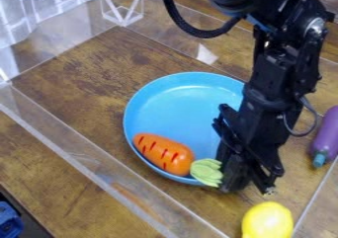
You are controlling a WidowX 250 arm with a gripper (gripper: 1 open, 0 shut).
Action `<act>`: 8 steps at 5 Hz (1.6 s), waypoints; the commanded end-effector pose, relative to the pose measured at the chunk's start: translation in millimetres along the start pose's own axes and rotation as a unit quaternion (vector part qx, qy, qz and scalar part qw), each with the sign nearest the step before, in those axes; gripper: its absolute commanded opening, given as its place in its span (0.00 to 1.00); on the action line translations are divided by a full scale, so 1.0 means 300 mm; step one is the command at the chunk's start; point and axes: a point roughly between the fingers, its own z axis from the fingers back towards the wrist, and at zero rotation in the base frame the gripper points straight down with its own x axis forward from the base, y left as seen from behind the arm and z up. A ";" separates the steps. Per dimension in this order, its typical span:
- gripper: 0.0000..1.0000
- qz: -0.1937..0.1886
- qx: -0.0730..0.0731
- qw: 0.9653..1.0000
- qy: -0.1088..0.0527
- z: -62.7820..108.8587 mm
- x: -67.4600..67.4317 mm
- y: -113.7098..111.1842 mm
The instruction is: Move the carrot to the left side
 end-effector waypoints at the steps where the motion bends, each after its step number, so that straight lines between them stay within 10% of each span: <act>1: 0.00 -0.004 0.012 1.000 -0.027 0.088 0.000 0.000; 8: 0.00 -0.024 0.039 0.998 -0.054 0.244 -0.046 -0.010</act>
